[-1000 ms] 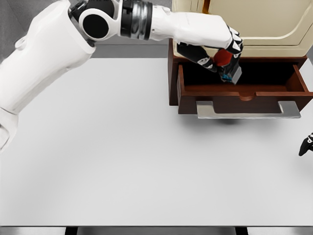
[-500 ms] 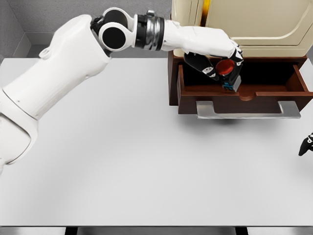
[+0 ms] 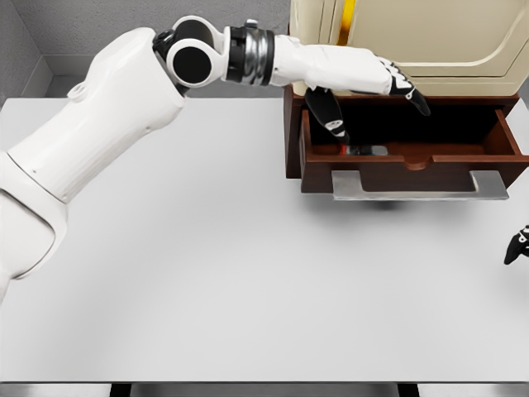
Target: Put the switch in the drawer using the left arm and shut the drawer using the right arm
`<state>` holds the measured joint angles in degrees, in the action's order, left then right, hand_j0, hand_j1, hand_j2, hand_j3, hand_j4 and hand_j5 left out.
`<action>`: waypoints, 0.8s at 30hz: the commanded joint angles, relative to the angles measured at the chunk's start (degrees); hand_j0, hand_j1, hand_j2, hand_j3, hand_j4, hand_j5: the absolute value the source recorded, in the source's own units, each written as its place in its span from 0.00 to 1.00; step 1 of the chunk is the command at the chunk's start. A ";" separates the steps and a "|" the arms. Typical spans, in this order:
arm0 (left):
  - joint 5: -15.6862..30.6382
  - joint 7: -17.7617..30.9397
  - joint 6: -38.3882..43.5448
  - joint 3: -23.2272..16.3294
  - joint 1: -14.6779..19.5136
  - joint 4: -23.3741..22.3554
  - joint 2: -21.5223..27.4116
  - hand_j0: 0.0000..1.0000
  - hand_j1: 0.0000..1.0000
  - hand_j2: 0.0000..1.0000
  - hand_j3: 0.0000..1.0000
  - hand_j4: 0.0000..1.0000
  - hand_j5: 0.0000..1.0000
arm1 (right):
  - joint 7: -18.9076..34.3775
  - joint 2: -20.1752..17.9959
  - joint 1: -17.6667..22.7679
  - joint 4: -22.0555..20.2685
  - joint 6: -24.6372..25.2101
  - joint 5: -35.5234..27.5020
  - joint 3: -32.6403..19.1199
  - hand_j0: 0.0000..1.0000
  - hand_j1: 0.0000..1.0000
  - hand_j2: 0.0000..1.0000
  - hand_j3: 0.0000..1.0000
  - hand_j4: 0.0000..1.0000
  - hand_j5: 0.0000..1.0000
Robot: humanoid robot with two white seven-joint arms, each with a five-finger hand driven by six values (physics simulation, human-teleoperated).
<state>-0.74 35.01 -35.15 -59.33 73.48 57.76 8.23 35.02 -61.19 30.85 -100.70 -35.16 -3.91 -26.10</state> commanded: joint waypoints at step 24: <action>4.69 -0.01 0.15 1.76 -15.38 24.68 35.89 1.00 1.00 1.00 1.00 1.00 1.00 | -0.02 -2.53 -9.93 -0.02 0.16 -0.66 6.58 0.43 0.43 0.43 0.43 0.43 0.43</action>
<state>6.92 35.04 -35.22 -57.89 57.92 85.55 44.28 35.02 -63.63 20.66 -100.71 -35.16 -4.17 -19.63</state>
